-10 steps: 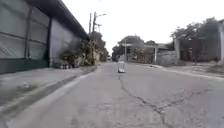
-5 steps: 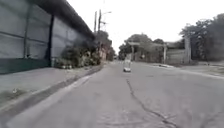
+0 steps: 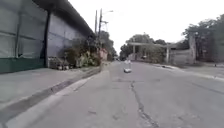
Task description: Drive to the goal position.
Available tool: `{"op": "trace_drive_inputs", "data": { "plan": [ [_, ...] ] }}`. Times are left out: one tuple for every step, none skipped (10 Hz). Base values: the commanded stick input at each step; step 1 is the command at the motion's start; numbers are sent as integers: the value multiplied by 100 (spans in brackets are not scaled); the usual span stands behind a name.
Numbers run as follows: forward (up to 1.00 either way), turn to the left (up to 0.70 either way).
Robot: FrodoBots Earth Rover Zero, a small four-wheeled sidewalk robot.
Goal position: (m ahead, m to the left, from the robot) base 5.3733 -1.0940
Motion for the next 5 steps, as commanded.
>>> {"op": "trace_drive_inputs", "data": {
  "plan": [
    [100, 0],
    [100, 0],
    [100, 0],
    [100, 0],
    [100, 0]
  ]
}}
